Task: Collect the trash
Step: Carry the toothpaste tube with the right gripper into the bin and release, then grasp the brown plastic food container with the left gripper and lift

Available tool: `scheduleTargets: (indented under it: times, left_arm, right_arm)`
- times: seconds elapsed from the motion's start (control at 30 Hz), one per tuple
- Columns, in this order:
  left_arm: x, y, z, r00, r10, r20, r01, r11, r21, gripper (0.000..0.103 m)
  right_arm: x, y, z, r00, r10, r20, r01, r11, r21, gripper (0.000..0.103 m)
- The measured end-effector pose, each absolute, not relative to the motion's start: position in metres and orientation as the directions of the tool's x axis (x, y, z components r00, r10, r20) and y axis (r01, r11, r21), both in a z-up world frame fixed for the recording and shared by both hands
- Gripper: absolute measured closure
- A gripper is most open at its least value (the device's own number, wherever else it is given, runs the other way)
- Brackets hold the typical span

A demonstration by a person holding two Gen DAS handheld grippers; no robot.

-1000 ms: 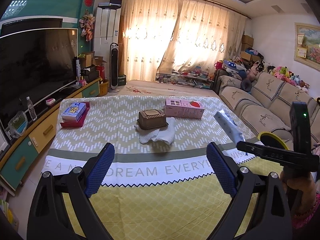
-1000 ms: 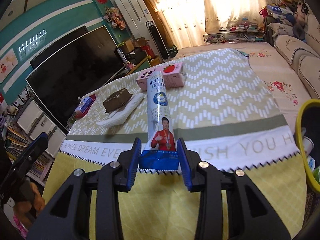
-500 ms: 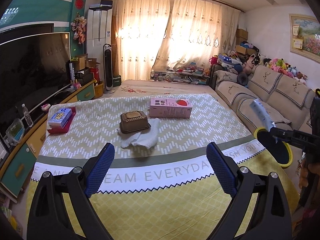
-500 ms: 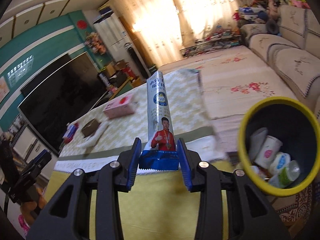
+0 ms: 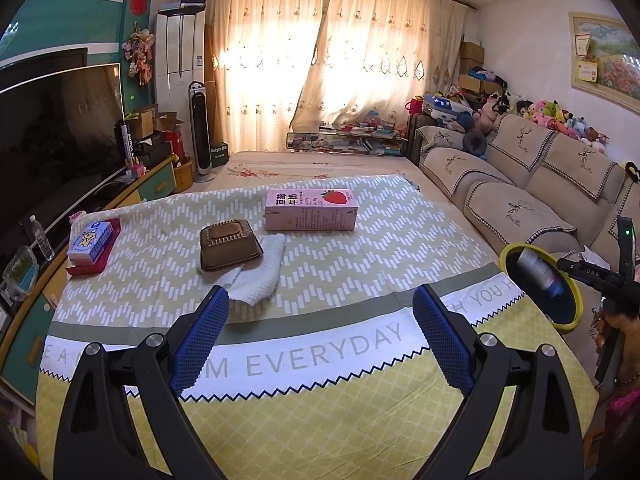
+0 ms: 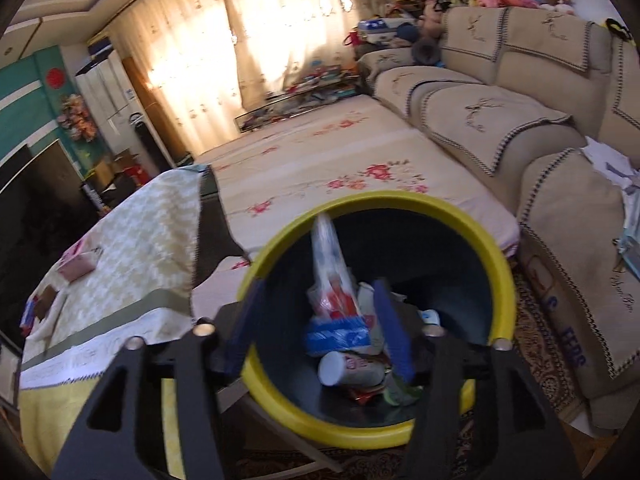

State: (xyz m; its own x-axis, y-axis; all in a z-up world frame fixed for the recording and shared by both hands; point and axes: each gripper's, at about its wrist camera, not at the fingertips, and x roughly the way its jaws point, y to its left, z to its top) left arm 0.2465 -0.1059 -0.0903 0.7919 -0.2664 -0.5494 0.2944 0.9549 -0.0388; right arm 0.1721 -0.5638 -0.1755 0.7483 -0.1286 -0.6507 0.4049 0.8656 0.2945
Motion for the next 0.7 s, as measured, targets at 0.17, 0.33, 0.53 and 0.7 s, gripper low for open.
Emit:
scheduleTargets:
  times: [0.17,0.33,0.53,0.7]
  left_arm:
    - [0.26,-0.1,-0.09,0.795,-0.222,-0.565,0.25,0.968,-0.029,0.007]
    - [0.291,-0.085,-0.093,0.779,-0.157,-0.607,0.151,0.987,-0.062,0.006]
    - [0.341,-0.079,-0.102,0.75,-0.104,-0.653,0.067,0.994,-0.081,0.006]
    - [0.382,-0.073,-0.117,0.728,-0.059,-0.683,-0.001,0.996,-0.087,0.007]
  right_arm:
    - [0.16,-0.538,-0.151,0.834,-0.095,-0.544,0.337,0.868,0.364,0.041]
    - [0.165,-0.47,-0.126,0.91,0.005,-0.414,0.16,0.918,0.363,0.034]
    - [0.173,-0.408,-0.127,0.926,0.09,-0.367,0.027,0.953,0.301,0.033]
    - [0.173,-0.398,-0.127,0.932,0.087,-0.351,0.019,0.958,0.285,0.03]
